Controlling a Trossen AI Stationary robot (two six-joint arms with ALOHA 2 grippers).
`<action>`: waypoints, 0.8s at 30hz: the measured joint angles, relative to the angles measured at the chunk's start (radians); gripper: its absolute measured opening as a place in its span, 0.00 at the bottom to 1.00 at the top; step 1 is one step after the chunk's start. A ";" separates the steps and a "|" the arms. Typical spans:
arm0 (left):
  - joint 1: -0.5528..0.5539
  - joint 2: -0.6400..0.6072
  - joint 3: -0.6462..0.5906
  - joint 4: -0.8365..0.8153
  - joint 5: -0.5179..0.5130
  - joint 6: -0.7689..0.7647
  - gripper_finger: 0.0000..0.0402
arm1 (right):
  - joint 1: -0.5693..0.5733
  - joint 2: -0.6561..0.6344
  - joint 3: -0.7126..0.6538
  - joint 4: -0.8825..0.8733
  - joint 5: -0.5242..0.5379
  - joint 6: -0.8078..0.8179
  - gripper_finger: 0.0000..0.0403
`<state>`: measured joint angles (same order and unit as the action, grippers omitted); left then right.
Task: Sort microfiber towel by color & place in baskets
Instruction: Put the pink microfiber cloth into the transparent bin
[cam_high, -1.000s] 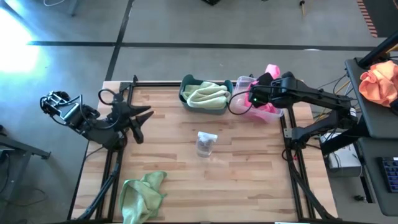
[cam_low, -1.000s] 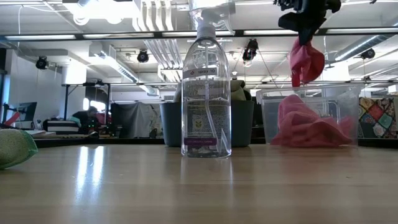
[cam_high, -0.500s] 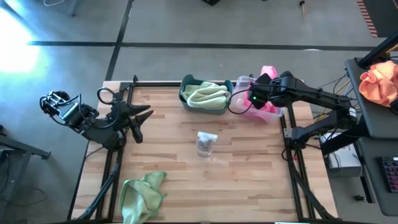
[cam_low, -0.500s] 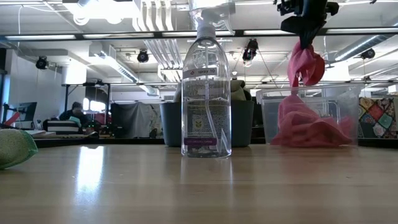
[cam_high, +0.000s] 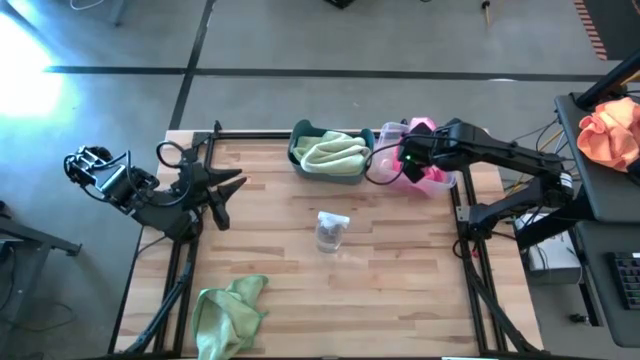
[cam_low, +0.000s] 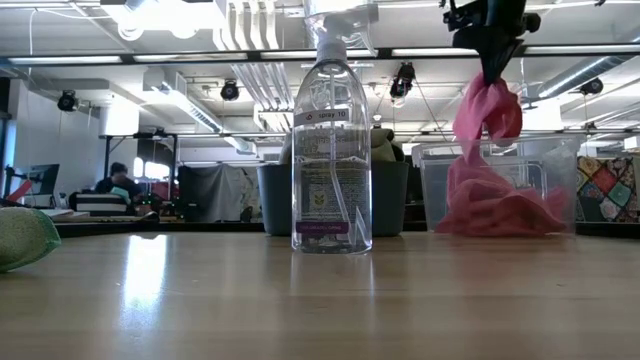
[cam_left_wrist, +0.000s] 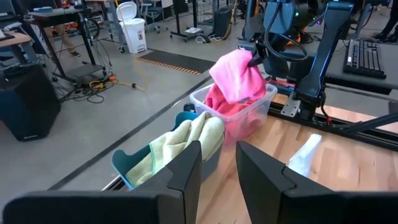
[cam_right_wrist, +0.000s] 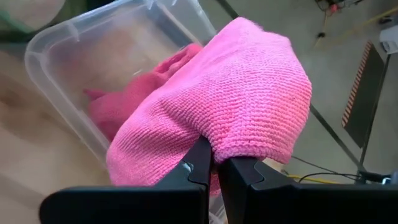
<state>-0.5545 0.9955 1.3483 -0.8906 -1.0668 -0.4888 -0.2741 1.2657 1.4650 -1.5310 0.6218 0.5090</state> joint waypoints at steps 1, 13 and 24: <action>0.000 0.000 0.000 0.000 0.000 0.006 0.21 | 0.000 0.001 -0.001 0.003 -0.002 -0.005 0.03; 0.000 0.000 0.000 -0.009 0.000 0.010 0.21 | 0.000 0.001 -0.001 0.056 0.007 0.002 0.03; 0.000 0.000 0.000 -0.009 0.000 0.010 0.21 | 0.000 0.001 -0.002 0.067 -0.009 0.003 0.10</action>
<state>-0.5545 0.9951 1.3483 -0.8997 -1.0664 -0.4791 -0.2737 1.2663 1.4631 -1.4635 0.6133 0.5117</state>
